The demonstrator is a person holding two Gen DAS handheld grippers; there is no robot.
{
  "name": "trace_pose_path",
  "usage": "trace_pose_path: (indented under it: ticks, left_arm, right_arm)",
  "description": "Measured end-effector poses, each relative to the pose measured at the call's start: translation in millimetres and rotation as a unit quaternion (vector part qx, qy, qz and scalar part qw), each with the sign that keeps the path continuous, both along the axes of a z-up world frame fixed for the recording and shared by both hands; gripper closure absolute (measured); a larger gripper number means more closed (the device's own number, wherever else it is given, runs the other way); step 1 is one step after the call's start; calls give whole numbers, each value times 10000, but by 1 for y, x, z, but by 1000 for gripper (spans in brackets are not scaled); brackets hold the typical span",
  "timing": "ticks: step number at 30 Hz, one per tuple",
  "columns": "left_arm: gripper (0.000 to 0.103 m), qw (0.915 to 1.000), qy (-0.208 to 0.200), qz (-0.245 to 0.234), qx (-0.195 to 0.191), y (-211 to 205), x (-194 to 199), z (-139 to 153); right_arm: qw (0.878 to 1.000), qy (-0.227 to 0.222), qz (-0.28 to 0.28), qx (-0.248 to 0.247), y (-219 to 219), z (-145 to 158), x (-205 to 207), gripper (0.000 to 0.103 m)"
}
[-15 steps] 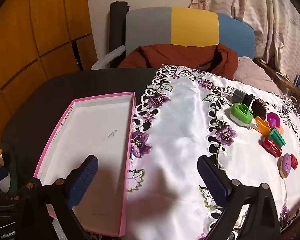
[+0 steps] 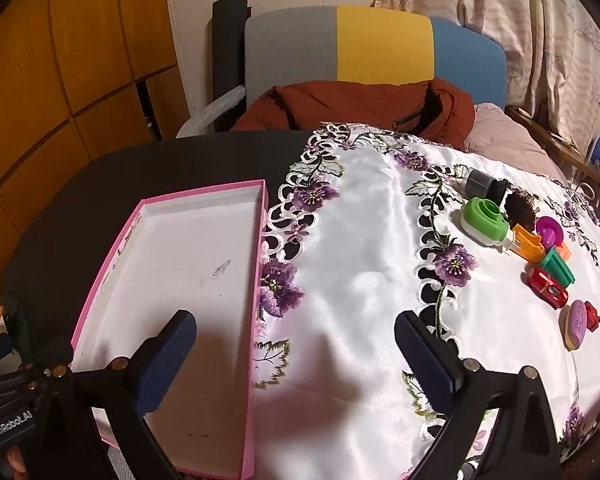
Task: Organize rigid objects
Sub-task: 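Move both tools from the pink tray toward the toys on the tablecloth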
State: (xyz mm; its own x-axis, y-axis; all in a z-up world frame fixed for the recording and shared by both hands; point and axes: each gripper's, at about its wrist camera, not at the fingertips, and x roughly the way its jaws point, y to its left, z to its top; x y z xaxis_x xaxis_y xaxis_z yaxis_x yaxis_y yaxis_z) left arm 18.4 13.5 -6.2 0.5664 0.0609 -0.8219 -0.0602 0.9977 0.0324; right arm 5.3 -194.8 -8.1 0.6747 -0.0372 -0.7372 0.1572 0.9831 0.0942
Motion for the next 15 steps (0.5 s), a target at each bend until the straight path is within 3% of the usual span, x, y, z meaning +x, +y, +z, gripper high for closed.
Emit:
trace_pose_path:
  ticks: [15]
  left_arm:
    - [0, 9998, -86, -173, 100, -12, -9, 7]
  right_arm:
    - [9999, -86, -58, 47, -3, 9, -13, 2]
